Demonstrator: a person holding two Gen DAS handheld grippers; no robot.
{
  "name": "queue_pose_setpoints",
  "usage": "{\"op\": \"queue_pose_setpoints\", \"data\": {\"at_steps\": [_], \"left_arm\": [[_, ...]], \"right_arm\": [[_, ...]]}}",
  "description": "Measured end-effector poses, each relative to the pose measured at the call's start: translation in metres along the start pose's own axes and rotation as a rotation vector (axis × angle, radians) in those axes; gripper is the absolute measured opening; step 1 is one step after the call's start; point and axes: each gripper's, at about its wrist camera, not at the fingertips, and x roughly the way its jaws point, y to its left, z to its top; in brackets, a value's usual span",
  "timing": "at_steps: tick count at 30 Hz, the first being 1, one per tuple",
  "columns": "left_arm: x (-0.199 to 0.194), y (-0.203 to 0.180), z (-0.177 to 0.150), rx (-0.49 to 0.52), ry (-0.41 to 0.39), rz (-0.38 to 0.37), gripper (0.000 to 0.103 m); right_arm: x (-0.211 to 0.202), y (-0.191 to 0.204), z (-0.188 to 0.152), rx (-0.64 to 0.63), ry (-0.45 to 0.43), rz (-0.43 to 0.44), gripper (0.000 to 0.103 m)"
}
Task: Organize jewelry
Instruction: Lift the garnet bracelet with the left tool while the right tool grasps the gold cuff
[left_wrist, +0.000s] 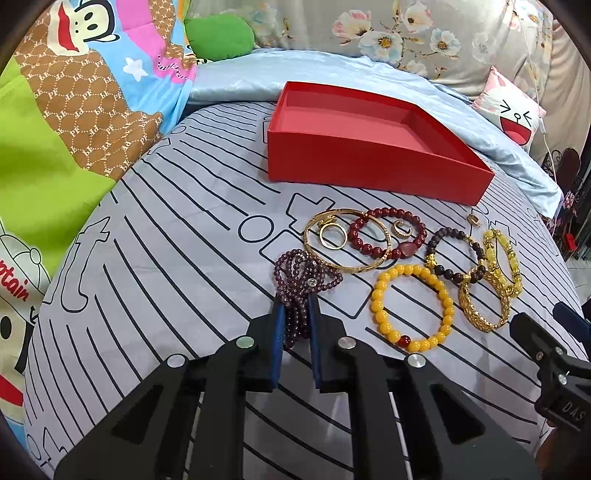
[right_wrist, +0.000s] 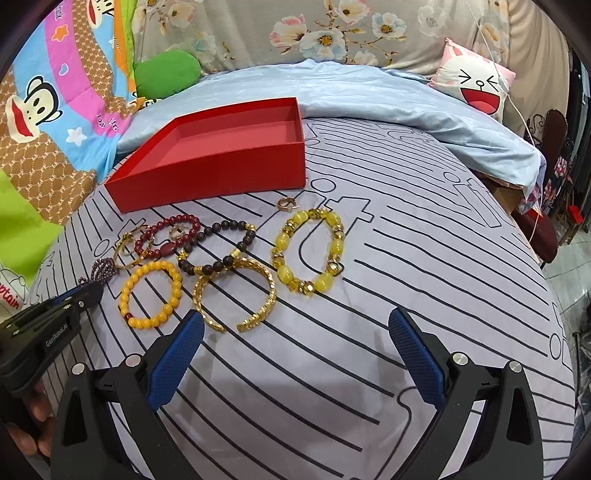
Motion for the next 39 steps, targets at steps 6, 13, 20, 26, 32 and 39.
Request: {"op": "queue_pose_setpoints", "data": {"at_steps": [6, 13, 20, 26, 32, 39], "left_arm": [[0.001, 0.002, 0.001, -0.006, -0.001, -0.008, 0.012], [0.001, 0.002, 0.000, -0.008, -0.001, -0.010, 0.012], [0.002, 0.004, 0.000, -0.017, -0.002, -0.021, 0.012], [0.002, 0.007, 0.000, -0.028, -0.003, -0.036, 0.012], [-0.005, 0.006, -0.005, -0.024, -0.004, -0.042, 0.011], [-0.026, 0.007, -0.008, -0.031, -0.010, -0.059, 0.010]], "right_arm": [[0.008, 0.016, -0.001, -0.033, 0.045, 0.072, 0.079], [0.020, 0.030, 0.000, -0.077, 0.065, 0.087, 0.067], [0.030, 0.039, 0.009, -0.103, 0.051, 0.072, 0.059], [0.030, 0.038, 0.010, -0.098, 0.048, 0.087, 0.056], [0.017, 0.030, 0.003, -0.082, 0.046, 0.097, 0.056], [-0.005, 0.021, -0.003, -0.064, 0.022, 0.108, 0.056]]}}
